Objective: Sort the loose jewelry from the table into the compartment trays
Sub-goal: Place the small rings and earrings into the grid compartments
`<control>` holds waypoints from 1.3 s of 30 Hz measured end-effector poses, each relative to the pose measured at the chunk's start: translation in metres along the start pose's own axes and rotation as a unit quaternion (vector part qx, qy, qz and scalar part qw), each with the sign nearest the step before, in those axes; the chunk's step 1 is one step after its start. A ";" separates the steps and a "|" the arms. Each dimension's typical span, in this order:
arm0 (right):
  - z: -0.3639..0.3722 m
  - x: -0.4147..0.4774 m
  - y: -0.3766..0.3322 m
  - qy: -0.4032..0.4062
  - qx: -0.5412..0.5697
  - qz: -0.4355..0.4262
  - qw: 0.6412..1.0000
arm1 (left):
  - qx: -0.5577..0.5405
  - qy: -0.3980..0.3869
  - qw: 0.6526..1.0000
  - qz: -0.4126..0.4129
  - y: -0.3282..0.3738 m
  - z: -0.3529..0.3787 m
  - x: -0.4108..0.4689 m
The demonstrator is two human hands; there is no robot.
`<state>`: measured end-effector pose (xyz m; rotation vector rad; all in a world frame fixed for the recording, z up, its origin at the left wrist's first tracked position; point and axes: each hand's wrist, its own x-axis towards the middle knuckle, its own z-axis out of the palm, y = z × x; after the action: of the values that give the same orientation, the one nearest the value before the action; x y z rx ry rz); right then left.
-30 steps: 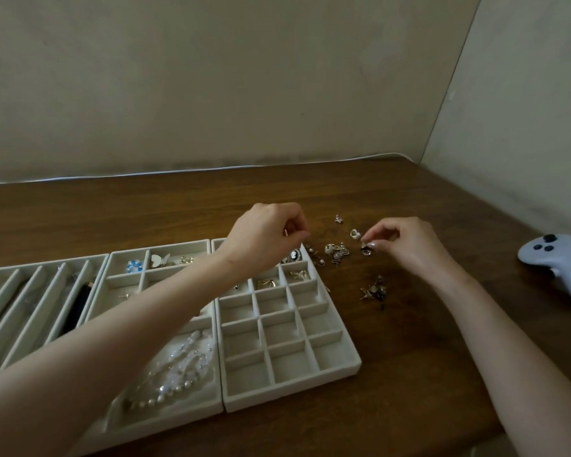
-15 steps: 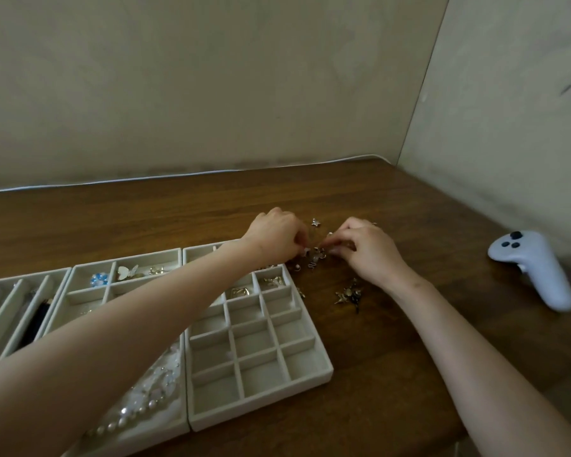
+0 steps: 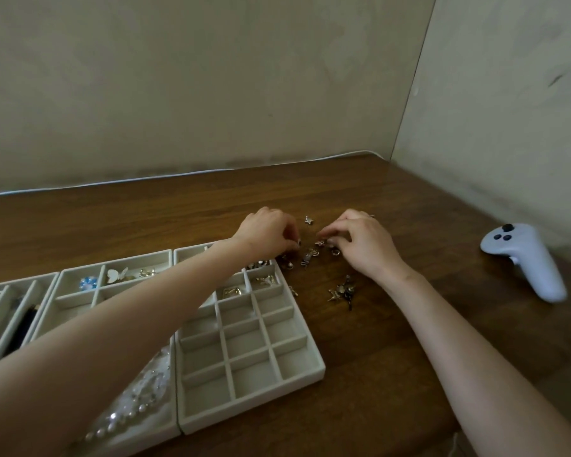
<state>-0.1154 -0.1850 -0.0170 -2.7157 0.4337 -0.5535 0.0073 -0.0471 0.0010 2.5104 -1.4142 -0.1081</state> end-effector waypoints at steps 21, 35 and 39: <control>-0.013 0.001 0.009 0.030 0.063 0.053 0.996 | 0.142 -0.216 0.964 0.068 0.044 -0.026 -0.023; -0.053 -0.021 0.013 -0.174 0.219 0.026 0.960 | -0.031 -0.081 0.995 0.052 0.036 0.001 -0.016; -0.049 -0.022 0.013 -0.269 0.168 0.038 0.948 | -0.083 -0.016 0.994 0.062 0.030 -0.003 -0.021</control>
<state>-0.1586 -0.2012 0.0141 -2.3709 0.2641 0.1369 -0.0283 -0.0436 0.0101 2.2919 -1.5052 -0.2337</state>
